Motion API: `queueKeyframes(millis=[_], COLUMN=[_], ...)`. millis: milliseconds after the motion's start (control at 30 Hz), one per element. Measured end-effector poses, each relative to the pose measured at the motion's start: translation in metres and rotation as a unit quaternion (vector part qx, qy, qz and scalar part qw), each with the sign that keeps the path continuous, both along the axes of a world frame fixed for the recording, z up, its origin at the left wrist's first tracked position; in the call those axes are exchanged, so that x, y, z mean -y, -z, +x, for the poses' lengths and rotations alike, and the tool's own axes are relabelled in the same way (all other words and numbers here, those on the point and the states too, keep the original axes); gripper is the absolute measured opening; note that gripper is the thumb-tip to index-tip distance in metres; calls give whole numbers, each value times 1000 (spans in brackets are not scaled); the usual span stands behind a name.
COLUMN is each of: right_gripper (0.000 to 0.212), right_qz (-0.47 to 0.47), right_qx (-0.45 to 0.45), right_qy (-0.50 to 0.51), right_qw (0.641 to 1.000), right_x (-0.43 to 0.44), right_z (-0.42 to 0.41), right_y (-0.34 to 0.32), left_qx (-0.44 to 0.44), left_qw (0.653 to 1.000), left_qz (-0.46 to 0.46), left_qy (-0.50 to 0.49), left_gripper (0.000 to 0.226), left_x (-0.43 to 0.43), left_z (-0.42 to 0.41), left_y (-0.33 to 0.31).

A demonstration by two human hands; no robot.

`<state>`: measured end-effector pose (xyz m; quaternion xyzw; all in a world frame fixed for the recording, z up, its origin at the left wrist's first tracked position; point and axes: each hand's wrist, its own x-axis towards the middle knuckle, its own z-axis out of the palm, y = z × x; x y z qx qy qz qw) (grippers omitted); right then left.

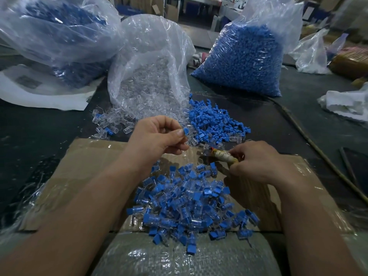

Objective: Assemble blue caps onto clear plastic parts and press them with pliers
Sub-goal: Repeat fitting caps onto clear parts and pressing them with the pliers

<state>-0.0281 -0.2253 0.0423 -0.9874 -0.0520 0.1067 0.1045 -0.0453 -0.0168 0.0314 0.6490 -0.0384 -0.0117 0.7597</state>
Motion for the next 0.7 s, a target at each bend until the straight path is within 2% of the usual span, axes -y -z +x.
queueKeyframes(millis=[100, 167, 267, 367, 467, 567, 700], right_gripper=[19, 14, 14, 18, 20, 31, 33], right_qz=[-33, -22, 64, 165, 201, 198, 190], right_qx=[27, 59, 147, 224, 216, 202, 167], right_qy=[-13, -18, -27, -36, -43, -65, -85], right_qw=[999, 998, 987, 960, 954, 957, 964], right_x=[-2, 1, 5, -3, -11, -16, -22], right_z=[0, 0, 1, -3, -8, -11, -11], right_y=[4, 5, 3, 4, 7, 9, 9], left_qx=[9, 15, 24, 32, 40, 54, 81], left_qw=[1000, 1000, 1000, 999, 999, 997, 993], left_qz=[6, 8, 10, 17, 28, 41, 54], left_qy=[-4, -6, -10, -17, -23, -40, -70], left_gripper=[14, 14, 15, 16, 17, 18, 21], left_x=[0, -1, -1, 1, 3, 5, 6], left_z=[0, 0, 0, -1, -1, -2, -3], left_y=[1, 1, 0, 0, 0, 0, -1])
